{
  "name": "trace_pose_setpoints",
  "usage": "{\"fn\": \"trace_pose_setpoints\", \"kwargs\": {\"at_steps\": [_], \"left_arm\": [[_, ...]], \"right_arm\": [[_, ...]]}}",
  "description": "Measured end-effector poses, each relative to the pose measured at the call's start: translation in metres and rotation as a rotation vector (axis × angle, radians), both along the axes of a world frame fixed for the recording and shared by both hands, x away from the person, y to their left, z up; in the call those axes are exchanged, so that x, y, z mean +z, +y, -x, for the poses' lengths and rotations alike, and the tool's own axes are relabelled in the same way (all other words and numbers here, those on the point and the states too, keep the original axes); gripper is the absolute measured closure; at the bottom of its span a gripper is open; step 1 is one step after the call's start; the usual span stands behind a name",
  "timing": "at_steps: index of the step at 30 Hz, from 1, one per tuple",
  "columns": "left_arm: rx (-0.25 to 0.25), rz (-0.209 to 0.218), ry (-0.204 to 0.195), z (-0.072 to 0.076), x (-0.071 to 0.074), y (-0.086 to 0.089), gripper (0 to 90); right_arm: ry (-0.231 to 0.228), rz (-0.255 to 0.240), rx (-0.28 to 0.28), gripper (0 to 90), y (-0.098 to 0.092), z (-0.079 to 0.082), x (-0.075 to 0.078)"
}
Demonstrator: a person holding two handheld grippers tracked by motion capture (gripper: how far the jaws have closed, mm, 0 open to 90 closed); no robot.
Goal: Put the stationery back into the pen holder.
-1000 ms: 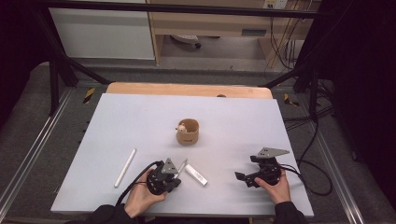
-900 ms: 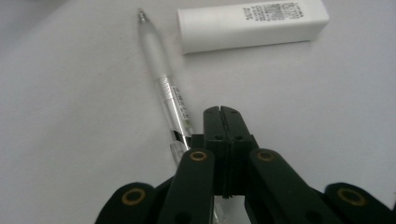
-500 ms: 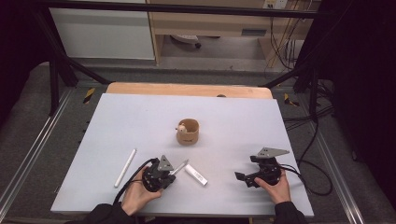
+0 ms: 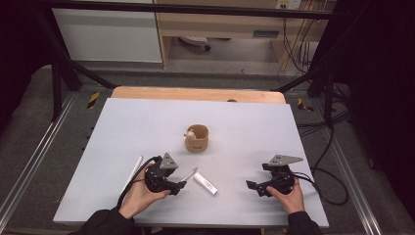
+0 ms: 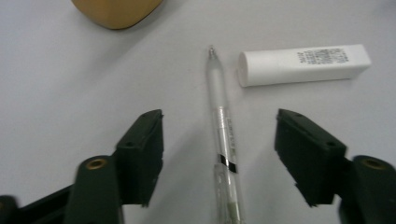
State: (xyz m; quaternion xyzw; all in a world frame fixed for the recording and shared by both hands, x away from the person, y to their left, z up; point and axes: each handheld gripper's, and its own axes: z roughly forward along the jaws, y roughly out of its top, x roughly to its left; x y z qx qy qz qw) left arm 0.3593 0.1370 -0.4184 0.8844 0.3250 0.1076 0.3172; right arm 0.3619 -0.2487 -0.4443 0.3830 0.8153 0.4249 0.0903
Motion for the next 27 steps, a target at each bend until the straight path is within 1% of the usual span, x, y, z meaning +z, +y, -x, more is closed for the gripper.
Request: {"fn": "trace_pose_setpoints", "kwargs": {"at_steps": [2, 4, 6, 9, 10, 12, 14, 16, 18, 19, 22, 24, 27], "left_arm": [[0.004, 0.0, 0.014, -0.005, -0.001, -0.002, 25.0], [0.028, -0.007, 0.014, -0.01, -0.001, -0.005, 22.6], [0.037, -0.015, 0.016, -0.014, -0.002, -0.008, 22.2], [0.04, -0.028, 0.025, -0.02, -0.006, -0.013, 22.6], [0.041, -0.025, 0.029, -0.021, -0.007, -0.014, 24.4], [0.036, -0.027, 0.035, -0.024, -0.01, -0.016, 33.4], [0.033, -0.007, 0.054, -0.025, -0.011, -0.019, 40.4], [0.024, 0.013, 0.058, -0.027, -0.012, -0.021, 49.7], [0.025, 0.013, 0.059, -0.028, -0.012, -0.023, 54.9], [0.026, 0.005, 0.054, -0.028, -0.012, -0.024, 57.6], [0.031, 0.005, 0.058, -0.028, -0.013, -0.025, 64.2], [0.027, 0.003, 0.065, -0.029, -0.014, -0.026, 66.5], [0.018, -0.006, 0.064, -0.028, -0.014, -0.028, 69.0]], "right_arm": [[0.002, 0.002, 0.0, 0.7, 0.0, 0.0, 0.0], [0.002, 0.002, 0.0, 0.7, 0.0, 0.0, 0.0], [-0.004, 0.003, 0.003, 0.7, 0.0, 0.0, 0.0], [-0.001, 0.002, 0.002, 0.7, 0.0, 0.0, 0.0], [-0.001, 0.002, 0.002, 0.7, 0.0, 0.0, 0.0], [0.002, 0.0, 0.0, 0.7, 0.0, 0.0, 0.0], [0.002, 0.001, 0.0, 0.7, 0.0, 0.0, 0.0], [-0.005, 0.003, 0.003, 0.7, 0.0, 0.0, 0.0], [-0.005, 0.002, 0.002, 0.7, 0.0, 0.0, 0.0], [-0.004, 0.001, 0.002, 0.7, 0.0, 0.0, 0.0], [-0.006, 0.004, 0.003, 0.7, 0.0, 0.0, 0.0], [-0.006, 0.002, 0.003, 0.7, 0.0, 0.0, 0.0], [-0.002, 0.003, 0.002, 0.7, 0.0, 0.0, 0.0]]}}
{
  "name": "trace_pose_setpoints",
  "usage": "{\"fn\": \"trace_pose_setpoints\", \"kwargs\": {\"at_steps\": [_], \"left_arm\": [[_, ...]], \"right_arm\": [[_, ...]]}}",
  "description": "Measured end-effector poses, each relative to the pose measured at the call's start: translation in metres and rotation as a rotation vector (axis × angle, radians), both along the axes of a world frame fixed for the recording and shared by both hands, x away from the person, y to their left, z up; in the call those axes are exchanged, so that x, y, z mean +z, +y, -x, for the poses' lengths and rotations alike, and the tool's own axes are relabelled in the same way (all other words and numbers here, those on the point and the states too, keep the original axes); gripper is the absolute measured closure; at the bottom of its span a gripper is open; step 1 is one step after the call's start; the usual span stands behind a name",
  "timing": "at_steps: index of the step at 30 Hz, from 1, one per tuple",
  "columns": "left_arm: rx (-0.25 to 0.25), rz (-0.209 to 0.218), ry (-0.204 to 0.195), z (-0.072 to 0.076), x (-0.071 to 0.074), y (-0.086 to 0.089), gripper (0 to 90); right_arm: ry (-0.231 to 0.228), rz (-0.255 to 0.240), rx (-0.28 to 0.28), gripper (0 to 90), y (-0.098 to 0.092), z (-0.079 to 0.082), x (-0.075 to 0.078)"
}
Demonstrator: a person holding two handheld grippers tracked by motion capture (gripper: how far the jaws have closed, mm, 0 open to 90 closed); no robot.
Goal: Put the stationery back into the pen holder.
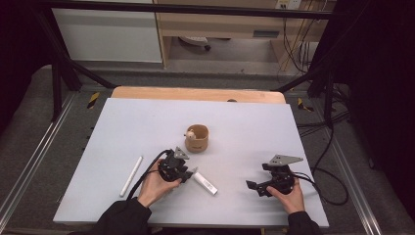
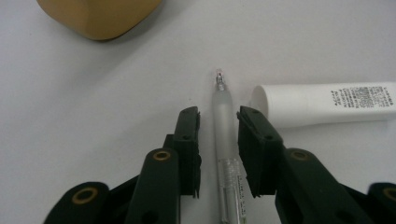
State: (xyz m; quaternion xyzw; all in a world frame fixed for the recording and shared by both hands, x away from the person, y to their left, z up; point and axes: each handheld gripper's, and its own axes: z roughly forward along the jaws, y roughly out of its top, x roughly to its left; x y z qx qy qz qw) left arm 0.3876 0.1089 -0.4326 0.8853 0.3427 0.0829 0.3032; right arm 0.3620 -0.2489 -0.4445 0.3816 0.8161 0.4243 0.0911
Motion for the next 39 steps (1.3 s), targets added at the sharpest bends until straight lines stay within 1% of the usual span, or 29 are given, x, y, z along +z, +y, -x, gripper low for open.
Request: {"fn": "trace_pose_setpoints", "kwargs": {"at_steps": [5, 8, 14, 23, 28, 31, 33, 35, 37, 39], "left_arm": [[-0.012, -0.017, 0.016, 0.001, -0.002, -0.005, 71.9], [-0.009, -0.038, 0.006, 0.002, -0.002, -0.008, 74.8], [0.006, -0.047, 0.0, 0.002, -0.002, -0.009, 78.4], [0.022, -0.062, -0.007, 0.004, -0.002, -0.011, 79.8], [0.027, -0.052, -0.004, 0.004, -0.001, -0.01, 80.1], [0.028, -0.039, 0.005, 0.003, 0.002, -0.007, 80.1], [0.027, -0.038, 0.01, 0.003, 0.004, -0.005, 80.2], [0.031, -0.034, 0.011, 0.003, 0.006, -0.003, 80.2], [0.031, -0.03, 0.012, 0.003, 0.008, -0.001, 80.2], [0.033, -0.021, 0.003, 0.003, 0.01, 0.001, 80.2]], "right_arm": [[0.001, 0.001, 0.0, 0.7, 0.0, 0.0, 0.0], [0.001, 0.0, 0.0, 0.7, 0.0, 0.0, 0.0], [-0.003, 0.0, 0.001, 0.7, 0.0, 0.0, 0.0], [-0.003, -0.001, 0.001, 0.7, 0.0, 0.0, 0.0], [-0.002, 0.0, 0.001, 0.7, 0.0, 0.0, 0.0], [-0.003, 0.002, 0.002, 0.7, 0.0, 0.0, 0.0], [-0.001, 0.0, 0.0, 0.7, 0.0, 0.0, 0.0], [0.005, -0.002, -0.002, 0.7, 0.0, 0.0, 0.0], [-0.002, 0.002, 0.001, 0.7, 0.0, 0.0, 0.0], [0.001, -0.001, -0.001, 0.7, 0.0, 0.0, 0.0]]}}
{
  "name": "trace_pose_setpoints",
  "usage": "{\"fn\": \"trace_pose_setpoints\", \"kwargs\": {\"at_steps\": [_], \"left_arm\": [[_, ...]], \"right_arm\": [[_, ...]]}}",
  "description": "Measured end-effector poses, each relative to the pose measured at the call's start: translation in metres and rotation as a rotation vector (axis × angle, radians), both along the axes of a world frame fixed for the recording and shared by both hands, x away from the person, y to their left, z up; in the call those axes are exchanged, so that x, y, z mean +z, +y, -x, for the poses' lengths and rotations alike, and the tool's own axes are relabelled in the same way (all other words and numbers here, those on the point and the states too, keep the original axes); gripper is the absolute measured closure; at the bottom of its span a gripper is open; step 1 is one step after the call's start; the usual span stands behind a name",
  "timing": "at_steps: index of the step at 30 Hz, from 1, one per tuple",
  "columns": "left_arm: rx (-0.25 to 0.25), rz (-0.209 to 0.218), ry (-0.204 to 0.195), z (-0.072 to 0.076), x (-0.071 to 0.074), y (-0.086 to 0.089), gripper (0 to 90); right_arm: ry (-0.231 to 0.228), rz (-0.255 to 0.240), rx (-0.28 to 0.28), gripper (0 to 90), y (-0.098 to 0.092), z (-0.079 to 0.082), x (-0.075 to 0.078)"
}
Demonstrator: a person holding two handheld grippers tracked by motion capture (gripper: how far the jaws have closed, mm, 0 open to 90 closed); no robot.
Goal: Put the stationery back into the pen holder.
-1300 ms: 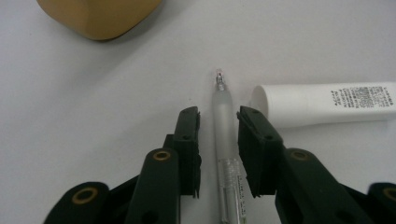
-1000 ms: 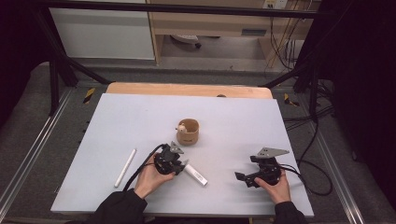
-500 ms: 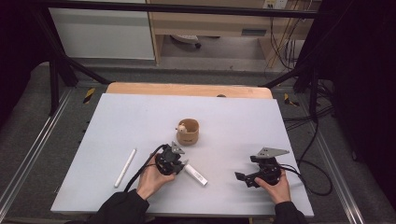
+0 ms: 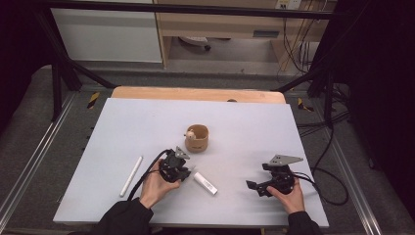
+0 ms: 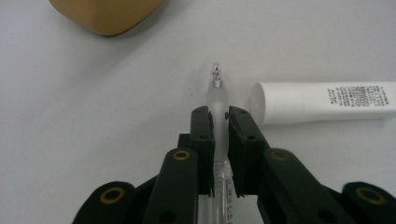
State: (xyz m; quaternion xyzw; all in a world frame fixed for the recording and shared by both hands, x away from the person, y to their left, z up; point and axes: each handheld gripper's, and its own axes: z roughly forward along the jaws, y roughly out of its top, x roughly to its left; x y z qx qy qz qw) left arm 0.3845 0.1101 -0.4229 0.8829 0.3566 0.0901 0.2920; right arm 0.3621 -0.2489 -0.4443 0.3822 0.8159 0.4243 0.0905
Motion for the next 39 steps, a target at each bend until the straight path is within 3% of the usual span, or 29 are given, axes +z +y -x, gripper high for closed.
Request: {"fn": "trace_pose_setpoints", "kwargs": {"at_steps": [19, 39], "left_arm": [[0.013, 0.102, -0.098, 0.002, 0.033, 0.016, 80.2], [0.035, 0.215, -0.201, -0.01, 0.068, 0.02, 80.1]], "right_arm": [[0.001, 0.006, 0.001, 0.7, 0.0, 0.0, 0.0], [0.001, 0.009, 0.003, 0.7, 0.0, 0.0, -0.001]]}}
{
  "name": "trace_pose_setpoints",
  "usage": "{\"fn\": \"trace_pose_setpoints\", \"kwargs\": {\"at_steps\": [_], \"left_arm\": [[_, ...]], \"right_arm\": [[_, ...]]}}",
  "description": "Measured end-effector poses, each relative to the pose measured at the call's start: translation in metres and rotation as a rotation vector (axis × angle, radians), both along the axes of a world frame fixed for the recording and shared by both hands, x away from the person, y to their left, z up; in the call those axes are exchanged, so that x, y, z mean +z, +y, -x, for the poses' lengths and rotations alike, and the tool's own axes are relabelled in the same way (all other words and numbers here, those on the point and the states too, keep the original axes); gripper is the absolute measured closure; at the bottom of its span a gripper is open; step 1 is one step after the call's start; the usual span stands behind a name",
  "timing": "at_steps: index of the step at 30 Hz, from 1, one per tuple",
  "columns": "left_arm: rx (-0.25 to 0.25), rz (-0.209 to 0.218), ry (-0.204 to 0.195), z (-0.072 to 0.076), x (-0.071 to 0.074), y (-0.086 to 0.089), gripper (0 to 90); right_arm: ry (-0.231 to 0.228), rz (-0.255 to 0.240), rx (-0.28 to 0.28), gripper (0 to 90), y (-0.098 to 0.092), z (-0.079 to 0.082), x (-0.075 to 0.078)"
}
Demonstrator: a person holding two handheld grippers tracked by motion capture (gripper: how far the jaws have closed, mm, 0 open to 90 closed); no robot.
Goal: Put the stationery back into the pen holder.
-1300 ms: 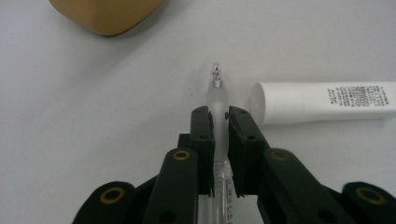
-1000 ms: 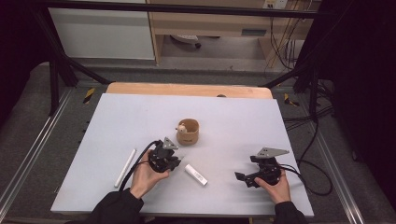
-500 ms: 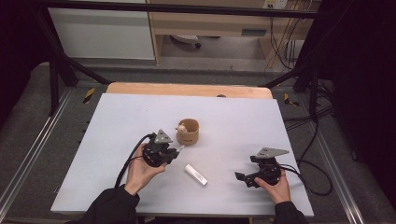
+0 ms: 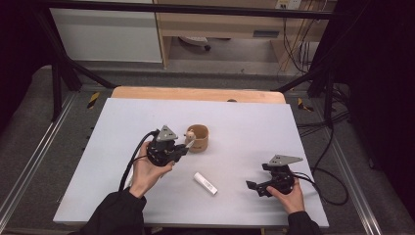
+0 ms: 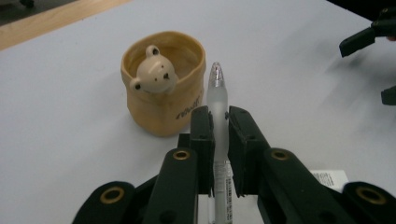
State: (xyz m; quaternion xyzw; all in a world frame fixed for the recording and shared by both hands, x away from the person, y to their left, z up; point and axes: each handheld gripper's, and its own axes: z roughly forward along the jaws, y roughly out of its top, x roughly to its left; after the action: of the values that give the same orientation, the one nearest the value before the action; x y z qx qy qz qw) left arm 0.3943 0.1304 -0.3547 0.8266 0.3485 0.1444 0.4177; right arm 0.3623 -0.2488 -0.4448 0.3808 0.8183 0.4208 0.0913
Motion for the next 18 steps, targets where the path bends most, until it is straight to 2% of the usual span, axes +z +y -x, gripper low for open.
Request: {"fn": "trace_pose_setpoints", "kwargs": {"at_steps": [18], "left_arm": [[0.002, 0.06, -0.07, -0.016, 0.023, -0.016, 80.2]], "right_arm": [[-0.001, 0.001, 0.0, 0.7, 0.0, 0.0, 0.0]]}}
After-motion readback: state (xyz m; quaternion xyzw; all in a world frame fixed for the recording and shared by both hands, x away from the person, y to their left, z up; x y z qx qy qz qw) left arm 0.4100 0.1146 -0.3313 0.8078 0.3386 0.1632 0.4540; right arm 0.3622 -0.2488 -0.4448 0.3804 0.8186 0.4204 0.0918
